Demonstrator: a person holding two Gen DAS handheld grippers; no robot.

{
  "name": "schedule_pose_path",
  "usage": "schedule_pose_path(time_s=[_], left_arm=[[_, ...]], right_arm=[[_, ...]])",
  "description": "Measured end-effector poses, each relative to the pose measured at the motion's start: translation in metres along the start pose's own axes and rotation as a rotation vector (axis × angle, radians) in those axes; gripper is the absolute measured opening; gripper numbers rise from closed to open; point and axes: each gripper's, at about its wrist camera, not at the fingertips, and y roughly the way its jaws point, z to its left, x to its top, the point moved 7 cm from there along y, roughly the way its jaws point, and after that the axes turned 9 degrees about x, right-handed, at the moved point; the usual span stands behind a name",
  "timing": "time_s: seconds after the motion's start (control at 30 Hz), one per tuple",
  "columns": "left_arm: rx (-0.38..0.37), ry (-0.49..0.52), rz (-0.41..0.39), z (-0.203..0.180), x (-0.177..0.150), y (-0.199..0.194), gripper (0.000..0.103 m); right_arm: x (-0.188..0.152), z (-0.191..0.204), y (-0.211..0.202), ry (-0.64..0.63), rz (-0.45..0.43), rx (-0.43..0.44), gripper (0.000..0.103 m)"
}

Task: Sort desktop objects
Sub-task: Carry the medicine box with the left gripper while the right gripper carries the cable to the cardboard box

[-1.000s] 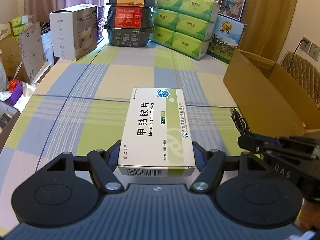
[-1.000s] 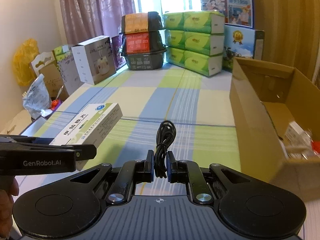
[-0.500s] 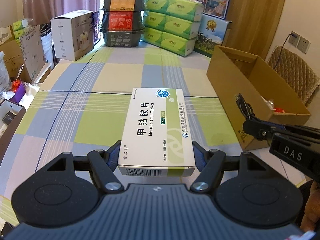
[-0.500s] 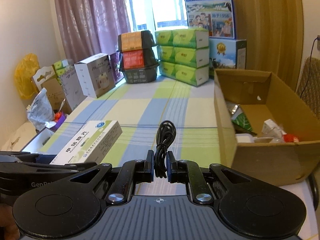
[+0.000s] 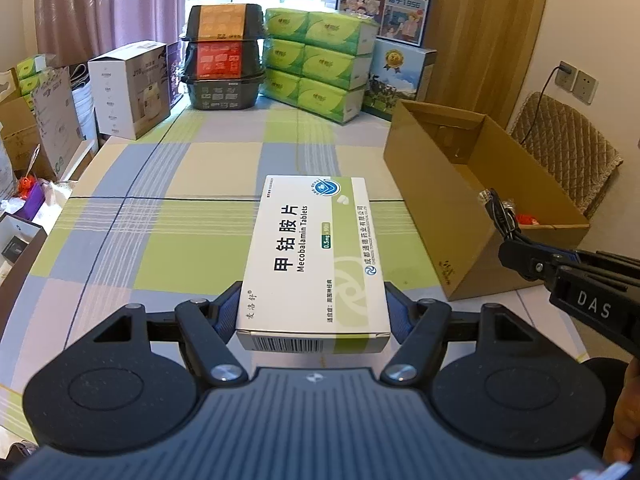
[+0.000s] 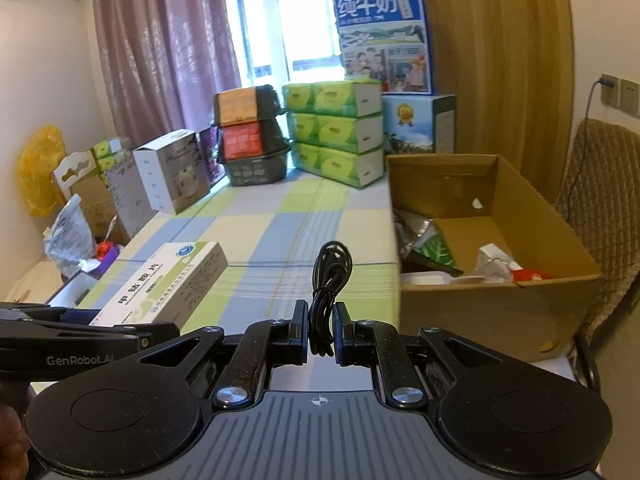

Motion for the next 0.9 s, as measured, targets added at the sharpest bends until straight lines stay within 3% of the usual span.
schedule_pose_path(time_s=[0.9], left_arm=[[-0.172,0.101,0.007,-0.128,0.003,-0.009,0.067]], right_arm=[[0.010,-0.112,-0.062,0.073,-0.041,-0.168,0.009]])
